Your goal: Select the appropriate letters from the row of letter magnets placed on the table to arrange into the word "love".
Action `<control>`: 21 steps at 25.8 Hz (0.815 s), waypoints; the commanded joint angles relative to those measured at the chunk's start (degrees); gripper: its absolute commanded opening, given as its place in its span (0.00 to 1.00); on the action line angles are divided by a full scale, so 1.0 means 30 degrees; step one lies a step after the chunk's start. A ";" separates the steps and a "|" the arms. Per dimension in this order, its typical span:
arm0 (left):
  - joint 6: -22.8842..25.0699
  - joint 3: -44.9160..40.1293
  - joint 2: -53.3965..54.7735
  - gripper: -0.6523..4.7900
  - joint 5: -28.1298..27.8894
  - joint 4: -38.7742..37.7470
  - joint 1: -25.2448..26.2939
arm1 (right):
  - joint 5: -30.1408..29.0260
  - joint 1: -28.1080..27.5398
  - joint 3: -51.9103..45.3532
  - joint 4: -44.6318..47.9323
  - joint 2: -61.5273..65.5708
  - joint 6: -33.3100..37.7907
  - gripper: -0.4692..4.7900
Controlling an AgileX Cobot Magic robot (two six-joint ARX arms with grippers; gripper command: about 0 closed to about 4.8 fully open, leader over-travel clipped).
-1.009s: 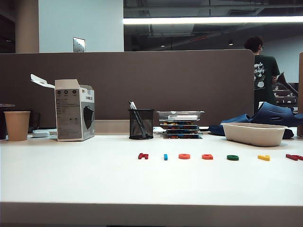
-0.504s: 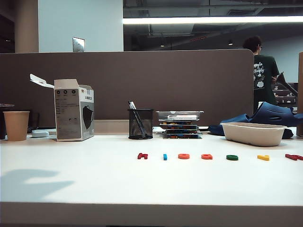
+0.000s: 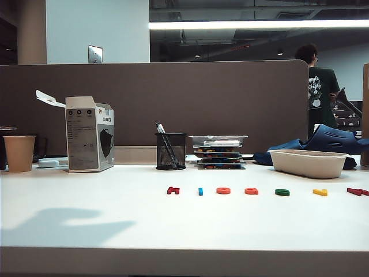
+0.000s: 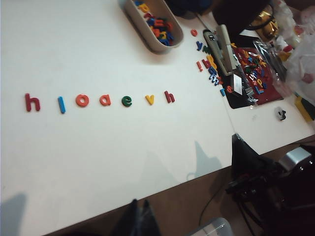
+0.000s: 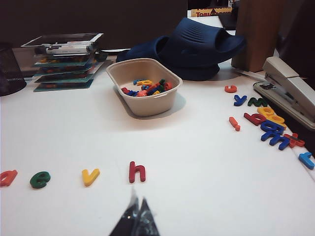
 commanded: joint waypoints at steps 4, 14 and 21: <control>0.0131 0.0044 0.0415 0.11 -0.1625 0.0495 -0.1137 | 0.0335 0.0007 -0.0015 0.0219 -0.0131 0.0189 0.09; 0.0117 0.0036 0.0415 0.11 -0.2871 0.0510 -0.1078 | -0.1151 0.0372 0.6186 -0.3927 0.2142 0.0925 0.09; 0.0124 0.0044 0.0408 0.11 -0.2885 0.0525 -0.1078 | -0.2718 0.2120 1.3398 -0.6120 1.1103 0.1435 0.09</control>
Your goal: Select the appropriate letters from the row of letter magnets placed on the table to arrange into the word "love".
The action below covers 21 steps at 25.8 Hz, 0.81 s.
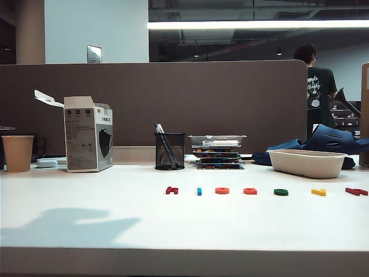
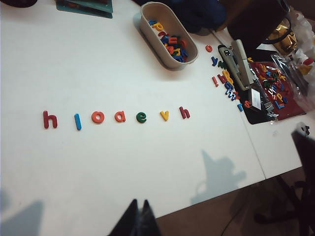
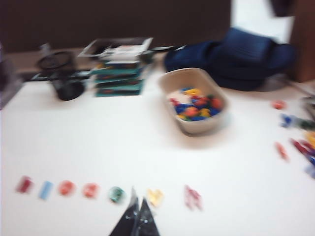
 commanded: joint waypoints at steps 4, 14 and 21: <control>0.0073 0.0044 -0.0051 0.11 -0.0036 0.0109 -0.0022 | -0.0153 0.3577 0.5690 -0.0138 0.7227 0.0546 0.09; 0.0073 0.0044 -0.0051 0.11 -0.0036 0.0102 -0.0029 | -0.0182 0.7963 1.2560 -0.1137 1.8994 0.2259 0.12; 0.0080 0.0044 -0.0051 0.11 -0.0036 0.0102 -0.0029 | 0.1472 0.9908 1.6495 -0.4218 2.5944 0.3424 0.37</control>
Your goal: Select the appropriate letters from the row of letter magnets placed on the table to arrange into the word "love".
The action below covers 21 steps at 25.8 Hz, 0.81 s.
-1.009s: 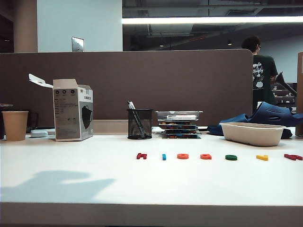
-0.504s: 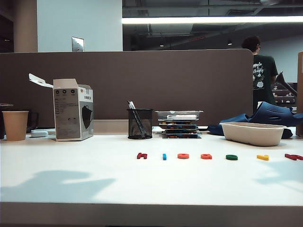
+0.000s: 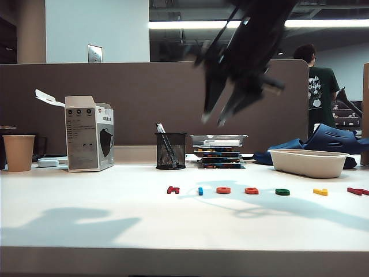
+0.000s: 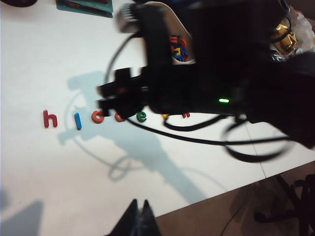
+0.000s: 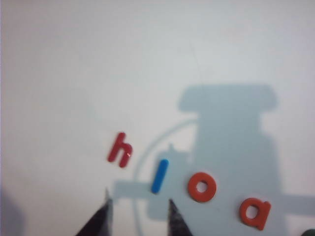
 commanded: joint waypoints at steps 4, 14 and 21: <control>0.0080 0.0044 -0.0044 0.11 -0.0051 0.0117 0.0029 | 0.1173 0.1035 0.1246 -0.0488 0.2776 0.0262 0.37; 0.0080 0.0044 -0.0044 0.11 -0.0051 0.0117 0.0029 | 0.2244 0.1144 0.1756 -0.0568 0.4663 0.0284 0.37; 0.0080 0.0044 -0.0044 0.11 -0.0051 0.0117 0.0022 | 0.2229 0.1144 0.1763 -0.0350 0.5406 0.0284 0.37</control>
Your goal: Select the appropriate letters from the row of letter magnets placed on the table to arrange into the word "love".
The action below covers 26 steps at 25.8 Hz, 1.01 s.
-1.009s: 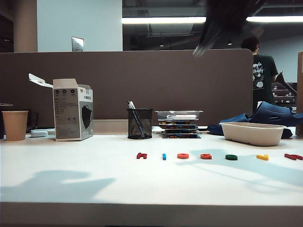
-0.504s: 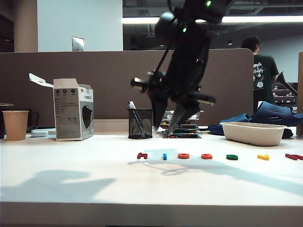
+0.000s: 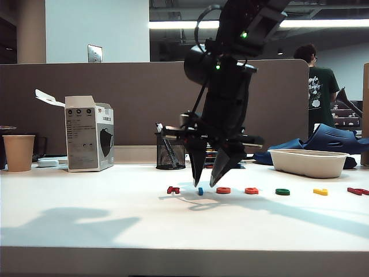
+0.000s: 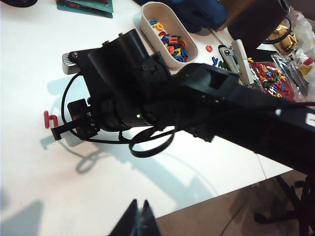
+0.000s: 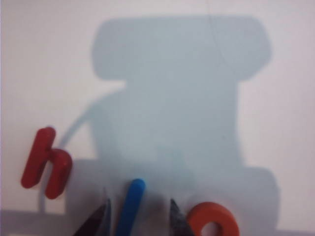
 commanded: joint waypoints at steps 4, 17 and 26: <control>0.0080 0.0051 -0.0036 0.11 -0.0051 0.0109 0.0029 | 0.0073 0.0044 0.0095 0.0204 0.0255 0.0080 0.37; 0.0080 0.0051 -0.0036 0.11 -0.0051 0.0102 0.0029 | 0.0160 0.0641 0.0080 -0.0379 0.0940 0.0073 0.37; 0.0080 0.0051 -0.0036 0.11 -0.0051 0.0102 0.0029 | 0.0175 0.0627 0.0036 -0.1829 0.1049 0.0080 0.21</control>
